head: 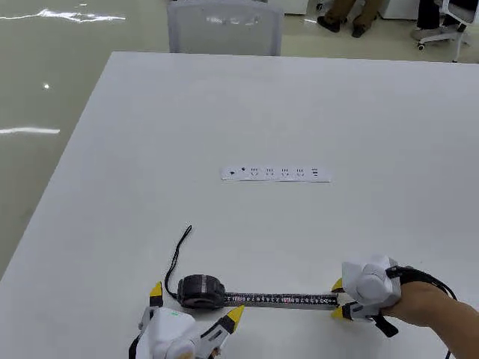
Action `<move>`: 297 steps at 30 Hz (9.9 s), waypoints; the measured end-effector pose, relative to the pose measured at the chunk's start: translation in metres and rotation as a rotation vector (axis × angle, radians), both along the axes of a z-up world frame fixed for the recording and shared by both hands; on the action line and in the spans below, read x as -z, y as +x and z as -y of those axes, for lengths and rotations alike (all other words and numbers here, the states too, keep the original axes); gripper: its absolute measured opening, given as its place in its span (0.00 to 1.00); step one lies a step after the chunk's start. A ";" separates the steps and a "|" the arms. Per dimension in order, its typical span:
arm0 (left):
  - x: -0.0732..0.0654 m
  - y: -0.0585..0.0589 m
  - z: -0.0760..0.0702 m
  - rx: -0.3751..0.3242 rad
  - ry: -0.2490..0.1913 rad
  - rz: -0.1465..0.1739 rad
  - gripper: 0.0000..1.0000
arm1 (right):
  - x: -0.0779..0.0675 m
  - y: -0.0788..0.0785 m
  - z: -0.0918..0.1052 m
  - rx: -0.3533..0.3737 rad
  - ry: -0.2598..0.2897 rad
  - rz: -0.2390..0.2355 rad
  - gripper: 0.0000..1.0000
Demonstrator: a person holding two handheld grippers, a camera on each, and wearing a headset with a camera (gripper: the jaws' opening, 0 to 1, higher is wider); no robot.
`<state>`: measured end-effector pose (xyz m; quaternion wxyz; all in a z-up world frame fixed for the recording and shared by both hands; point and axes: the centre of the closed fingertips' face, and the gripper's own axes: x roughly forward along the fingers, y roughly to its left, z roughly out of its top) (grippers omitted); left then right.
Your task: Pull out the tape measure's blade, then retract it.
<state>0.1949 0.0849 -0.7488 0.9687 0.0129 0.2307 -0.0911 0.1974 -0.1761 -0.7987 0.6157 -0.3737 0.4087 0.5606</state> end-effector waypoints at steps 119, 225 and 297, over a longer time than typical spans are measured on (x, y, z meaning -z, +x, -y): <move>0.033 0.019 -0.004 -0.068 0.091 -0.141 0.60 | 0.012 0.010 -0.001 0.078 -0.128 -0.038 0.13; 0.035 0.017 -0.005 -0.057 0.125 -0.159 0.60 | 0.014 0.008 -0.013 0.067 -0.104 -0.023 0.11; 0.035 0.018 -0.005 -0.070 0.039 -0.163 0.58 | 0.013 0.007 -0.033 0.048 -0.115 -0.019 0.12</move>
